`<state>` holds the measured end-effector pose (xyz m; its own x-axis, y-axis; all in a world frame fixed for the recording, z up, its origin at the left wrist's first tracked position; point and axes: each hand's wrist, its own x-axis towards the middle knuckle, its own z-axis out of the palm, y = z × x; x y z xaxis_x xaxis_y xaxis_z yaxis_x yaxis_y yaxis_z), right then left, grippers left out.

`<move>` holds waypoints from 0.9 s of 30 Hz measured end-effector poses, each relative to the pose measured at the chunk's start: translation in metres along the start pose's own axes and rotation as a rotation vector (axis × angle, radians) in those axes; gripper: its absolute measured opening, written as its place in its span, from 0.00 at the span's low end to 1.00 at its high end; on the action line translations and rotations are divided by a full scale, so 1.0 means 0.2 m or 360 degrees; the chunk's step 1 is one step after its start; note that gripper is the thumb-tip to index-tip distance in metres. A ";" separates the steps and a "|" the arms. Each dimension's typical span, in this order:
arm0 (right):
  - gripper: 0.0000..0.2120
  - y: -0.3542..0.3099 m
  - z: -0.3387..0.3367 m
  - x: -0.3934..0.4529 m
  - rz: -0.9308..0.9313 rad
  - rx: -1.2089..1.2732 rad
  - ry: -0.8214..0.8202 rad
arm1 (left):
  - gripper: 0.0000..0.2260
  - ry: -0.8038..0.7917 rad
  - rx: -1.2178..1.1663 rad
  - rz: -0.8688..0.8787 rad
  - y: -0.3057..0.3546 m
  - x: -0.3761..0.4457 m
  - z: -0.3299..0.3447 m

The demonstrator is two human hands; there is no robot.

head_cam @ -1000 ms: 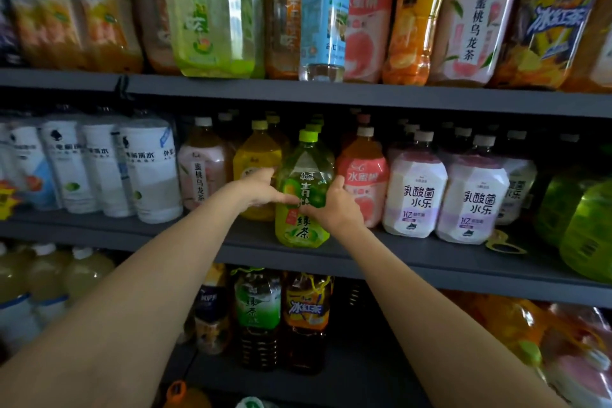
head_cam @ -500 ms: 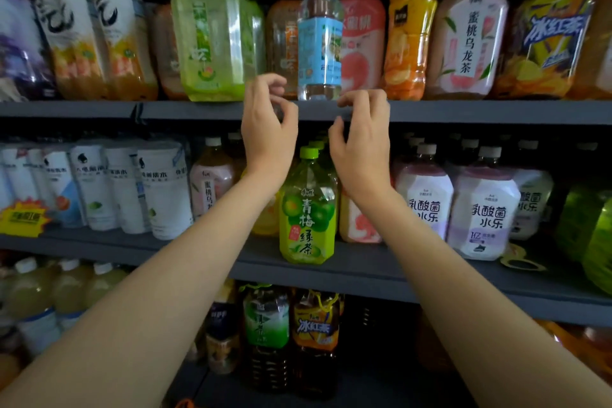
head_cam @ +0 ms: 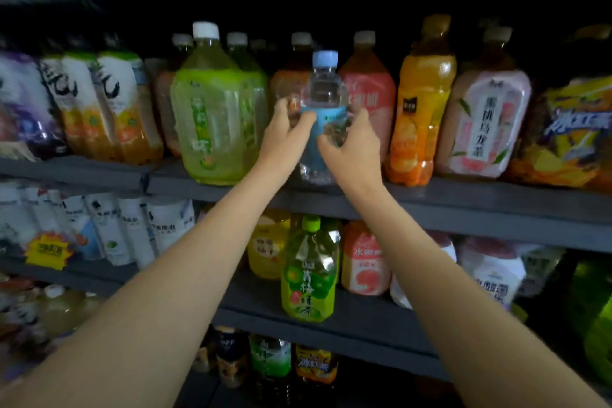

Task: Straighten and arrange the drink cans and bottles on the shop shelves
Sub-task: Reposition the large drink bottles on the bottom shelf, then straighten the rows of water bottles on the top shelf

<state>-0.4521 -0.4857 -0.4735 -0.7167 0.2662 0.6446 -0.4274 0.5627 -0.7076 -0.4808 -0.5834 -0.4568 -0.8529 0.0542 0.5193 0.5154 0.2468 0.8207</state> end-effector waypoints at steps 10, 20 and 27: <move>0.29 -0.09 -0.15 0.06 0.0283 0.0015 -0.0389 | 0.21 -0.0252 -0.0092 -0.0346 0.13 0.03 -0.05; 0.14 -0.24 -0.56 0.03 0.0649 -0.0029 -0.0477 | 0.21 -0.0556 -0.0072 -0.0512 0.41 -0.11 -0.08; 0.22 -0.64 -1.22 0.14 0.0885 0.0192 -0.1242 | 0.19 -0.1281 -0.0264 -0.0581 1.02 -0.14 0.08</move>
<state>-0.2832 -0.3600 -0.2944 -0.9796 -0.1492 -0.1348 0.0611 0.4177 -0.9065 -0.3536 -0.5188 -0.3080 -0.7342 0.6767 -0.0538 0.1530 0.2421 0.9581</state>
